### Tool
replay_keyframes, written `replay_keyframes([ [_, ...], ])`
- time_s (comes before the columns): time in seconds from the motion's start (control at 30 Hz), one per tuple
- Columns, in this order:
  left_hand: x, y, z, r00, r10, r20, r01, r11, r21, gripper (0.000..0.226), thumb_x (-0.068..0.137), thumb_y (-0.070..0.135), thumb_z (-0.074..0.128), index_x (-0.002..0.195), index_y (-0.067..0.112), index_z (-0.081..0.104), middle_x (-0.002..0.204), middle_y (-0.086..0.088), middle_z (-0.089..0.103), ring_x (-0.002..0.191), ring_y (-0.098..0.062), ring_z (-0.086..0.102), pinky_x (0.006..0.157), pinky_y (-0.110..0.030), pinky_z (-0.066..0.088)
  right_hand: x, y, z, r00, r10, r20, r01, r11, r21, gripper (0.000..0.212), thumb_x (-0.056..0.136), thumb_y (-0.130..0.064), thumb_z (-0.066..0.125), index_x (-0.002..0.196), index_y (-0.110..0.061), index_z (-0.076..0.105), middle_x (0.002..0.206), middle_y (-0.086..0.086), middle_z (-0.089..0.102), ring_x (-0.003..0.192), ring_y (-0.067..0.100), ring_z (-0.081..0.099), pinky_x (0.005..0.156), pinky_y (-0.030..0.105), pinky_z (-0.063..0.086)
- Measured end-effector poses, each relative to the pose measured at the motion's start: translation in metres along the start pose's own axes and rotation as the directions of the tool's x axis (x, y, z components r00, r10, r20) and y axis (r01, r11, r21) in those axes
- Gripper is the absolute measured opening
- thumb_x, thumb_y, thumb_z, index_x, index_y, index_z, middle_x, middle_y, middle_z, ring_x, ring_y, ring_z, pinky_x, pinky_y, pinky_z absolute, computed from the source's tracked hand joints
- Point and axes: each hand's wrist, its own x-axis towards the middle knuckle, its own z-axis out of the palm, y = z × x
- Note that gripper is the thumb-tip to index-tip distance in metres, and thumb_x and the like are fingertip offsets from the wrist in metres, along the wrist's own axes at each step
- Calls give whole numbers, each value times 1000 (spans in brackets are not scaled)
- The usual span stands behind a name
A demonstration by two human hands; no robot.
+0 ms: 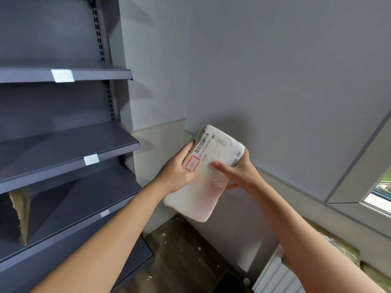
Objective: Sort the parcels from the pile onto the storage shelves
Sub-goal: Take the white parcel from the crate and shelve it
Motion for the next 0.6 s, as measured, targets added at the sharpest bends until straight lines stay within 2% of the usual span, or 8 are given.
replay_keyframes([
  [0.03,0,2,-1,1000,-1,11,1,1000,-1,92,71,18,67,153,36,27,139,20,52,122,0,54,109,-33,42,-2,0,-2,1000,23,6,-23,1000,14,115,72,-41,86,153,-42,5,131,-14,58,108,17,66,57,45,60],
  [0.07,-1,4,-2,1000,-2,16,2,1000,5,91,75,13,67,154,33,26,140,20,52,121,1,54,109,-30,41,-5,1,-3,999,25,21,-26,999,44,117,74,-36,85,152,-46,-2,132,-14,57,108,19,67,58,46,60],
  [0.17,-3,10,-5,1000,-2,-4,2,999,36,93,83,0,66,156,30,17,147,12,47,122,-4,54,104,-22,40,-8,1,-8,999,5,54,-12,992,122,95,79,-20,83,145,-42,18,121,4,69,94,27,74,66,55,61],
  [0.27,-7,16,-3,997,-22,-79,26,999,46,100,82,4,71,157,26,9,147,8,44,129,-8,50,98,-19,35,-11,-2,-11,999,-33,4,32,984,173,83,79,-12,82,137,-35,27,116,10,70,89,28,74,64,49,61],
  [0.37,-5,20,-2,982,46,-182,-23,991,129,65,79,12,77,139,18,50,124,5,65,114,-10,61,93,-23,46,-14,-4,-11,999,-46,-24,51,973,227,79,80,-11,81,135,-33,28,112,9,71,87,28,75,65,49,62],
  [0.43,-5,23,-3,971,88,-222,-47,982,181,53,81,19,76,132,23,58,114,8,67,110,-12,62,95,-26,47,-15,-4,-8,998,-43,-43,53,964,262,79,79,-15,83,131,-36,28,115,11,69,88,30,74,67,51,61],
  [0.53,-8,27,-6,969,72,-236,-7,963,269,64,85,30,72,143,34,46,129,2,55,123,-12,50,99,-22,37,-15,-4,-2,997,-44,-69,63,949,309,78,77,-17,84,128,-38,29,116,15,67,89,33,73,67,48,61],
  [0.6,-11,28,-6,968,18,-251,53,960,275,73,84,33,73,148,28,38,140,-2,52,130,-19,48,102,-28,39,-16,-5,1,996,-54,-70,74,942,327,76,78,-15,83,126,-37,30,114,16,67,86,32,73,67,47,61],
])
